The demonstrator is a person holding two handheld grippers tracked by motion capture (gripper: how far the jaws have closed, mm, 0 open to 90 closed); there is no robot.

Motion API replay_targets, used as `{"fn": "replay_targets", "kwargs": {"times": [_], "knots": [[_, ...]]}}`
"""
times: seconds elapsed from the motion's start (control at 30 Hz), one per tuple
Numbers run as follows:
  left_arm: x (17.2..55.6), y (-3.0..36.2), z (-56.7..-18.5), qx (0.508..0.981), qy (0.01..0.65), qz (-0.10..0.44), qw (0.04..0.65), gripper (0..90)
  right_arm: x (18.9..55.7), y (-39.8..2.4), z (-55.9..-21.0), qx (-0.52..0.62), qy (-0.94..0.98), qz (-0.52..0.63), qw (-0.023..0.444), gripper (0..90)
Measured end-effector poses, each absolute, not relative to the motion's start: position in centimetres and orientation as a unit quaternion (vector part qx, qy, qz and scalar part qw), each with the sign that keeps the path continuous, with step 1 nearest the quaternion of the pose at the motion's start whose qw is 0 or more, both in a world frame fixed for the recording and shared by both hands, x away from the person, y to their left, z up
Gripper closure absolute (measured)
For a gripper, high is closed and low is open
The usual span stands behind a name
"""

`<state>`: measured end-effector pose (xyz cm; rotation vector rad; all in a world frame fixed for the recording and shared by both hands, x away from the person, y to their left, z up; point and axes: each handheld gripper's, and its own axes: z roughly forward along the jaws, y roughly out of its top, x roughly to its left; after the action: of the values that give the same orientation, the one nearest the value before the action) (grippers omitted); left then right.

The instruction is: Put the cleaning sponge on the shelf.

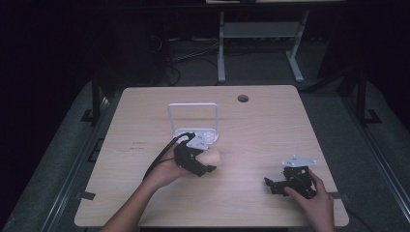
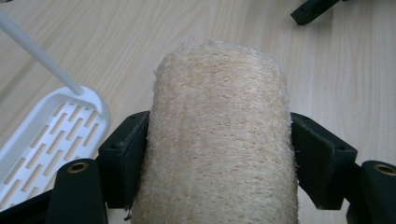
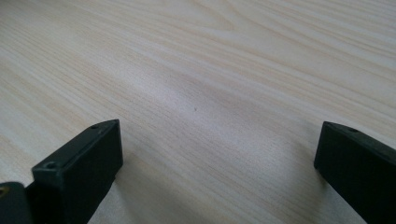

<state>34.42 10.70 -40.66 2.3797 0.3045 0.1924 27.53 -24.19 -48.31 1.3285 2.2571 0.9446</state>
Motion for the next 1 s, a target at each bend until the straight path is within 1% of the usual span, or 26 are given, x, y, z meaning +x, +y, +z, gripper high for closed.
{"fn": "replay_targets", "kwargs": {"times": [0.5, 1.0], "knots": [[36.7, 11.4, -39.3, 0.919, 0.127, 0.093, 0.361, 26.5, 27.5, -24.2, -48.3, 0.469, 0.798, 0.333, 0.179, 0.9], [39.2, 11.9, -40.3, 0.915, 0.151, 0.099, 0.361, 26.5, 27.5, -24.2, -48.3, 0.469, 0.798, 0.333, 0.179, 0.9]]}}
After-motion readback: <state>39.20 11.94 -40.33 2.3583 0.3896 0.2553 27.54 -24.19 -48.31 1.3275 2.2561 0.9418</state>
